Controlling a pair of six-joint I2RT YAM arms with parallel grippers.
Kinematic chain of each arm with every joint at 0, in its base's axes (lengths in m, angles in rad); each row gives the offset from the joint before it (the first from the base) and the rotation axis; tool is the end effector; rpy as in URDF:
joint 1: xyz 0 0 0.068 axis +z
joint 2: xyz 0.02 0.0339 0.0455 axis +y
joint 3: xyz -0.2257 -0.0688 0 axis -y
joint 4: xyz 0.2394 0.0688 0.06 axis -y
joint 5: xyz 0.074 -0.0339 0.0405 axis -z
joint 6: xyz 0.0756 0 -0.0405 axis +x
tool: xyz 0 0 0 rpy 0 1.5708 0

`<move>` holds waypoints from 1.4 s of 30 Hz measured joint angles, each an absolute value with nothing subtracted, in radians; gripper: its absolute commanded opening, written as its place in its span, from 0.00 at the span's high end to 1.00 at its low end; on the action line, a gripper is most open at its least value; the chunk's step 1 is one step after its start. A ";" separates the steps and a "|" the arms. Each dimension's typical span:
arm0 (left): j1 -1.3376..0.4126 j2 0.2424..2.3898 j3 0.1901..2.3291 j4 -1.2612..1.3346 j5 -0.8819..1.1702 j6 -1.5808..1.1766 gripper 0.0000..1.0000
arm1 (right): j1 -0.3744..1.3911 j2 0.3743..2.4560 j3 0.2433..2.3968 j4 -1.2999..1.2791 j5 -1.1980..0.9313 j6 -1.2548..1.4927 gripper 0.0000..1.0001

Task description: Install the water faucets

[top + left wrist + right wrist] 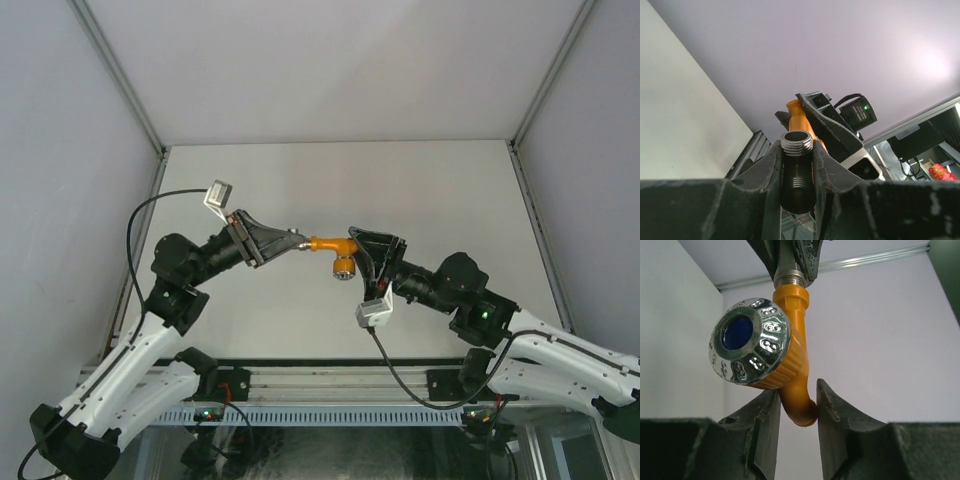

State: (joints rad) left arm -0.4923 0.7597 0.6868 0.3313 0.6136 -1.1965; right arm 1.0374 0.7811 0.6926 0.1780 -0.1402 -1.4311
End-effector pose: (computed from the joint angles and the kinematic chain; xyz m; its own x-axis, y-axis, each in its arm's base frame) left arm 0.1828 -0.1474 0.3460 -0.7340 -0.4699 -0.4904 0.5303 0.0548 -0.8461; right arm 0.1189 0.2221 0.3243 0.9207 -0.3692 -0.1263 -0.0836 0.1296 -0.9880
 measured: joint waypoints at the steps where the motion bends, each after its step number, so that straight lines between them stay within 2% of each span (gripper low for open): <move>1: -0.492 0.755 0.686 0.333 0.615 -1.185 1.00 | 1.032 0.781 0.715 0.141 -0.158 -1.397 1.00; 6: -0.494 0.739 0.686 0.354 0.643 -1.140 1.00 | 0.987 0.772 0.767 0.066 -0.273 -1.206 1.00; 10: -0.496 0.743 0.686 0.357 0.663 -1.103 1.00 | 0.865 0.774 0.791 0.033 -0.458 -0.966 1.00; 18: -0.503 0.743 0.686 0.388 0.667 -1.028 1.00 | 0.625 0.886 0.876 0.086 -0.838 -0.205 1.00; 28: -0.503 0.730 0.686 0.378 0.656 -0.921 1.00 | 0.503 1.045 0.881 0.254 -1.023 0.720 1.00; 29: -0.503 0.729 0.686 0.375 0.654 -0.910 1.00 | 0.496 1.056 0.881 0.255 -1.031 0.789 0.99; 33: -0.506 0.722 0.681 0.368 0.643 -0.878 1.00 | 0.477 1.098 0.892 0.258 -1.071 0.974 0.71; 34: -0.508 0.720 0.681 0.364 0.639 -0.870 1.00 | 0.474 1.111 0.893 0.268 -1.086 1.015 0.67; 42: -0.508 0.713 0.681 0.375 0.630 -0.884 1.00 | 0.457 1.097 0.893 0.213 -1.044 1.020 0.49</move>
State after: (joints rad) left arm -0.5083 0.7128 0.6807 0.3748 0.6304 -0.8841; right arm 0.4572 1.0973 0.8932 0.2127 -1.0439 1.0203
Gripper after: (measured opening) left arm 0.280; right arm 0.444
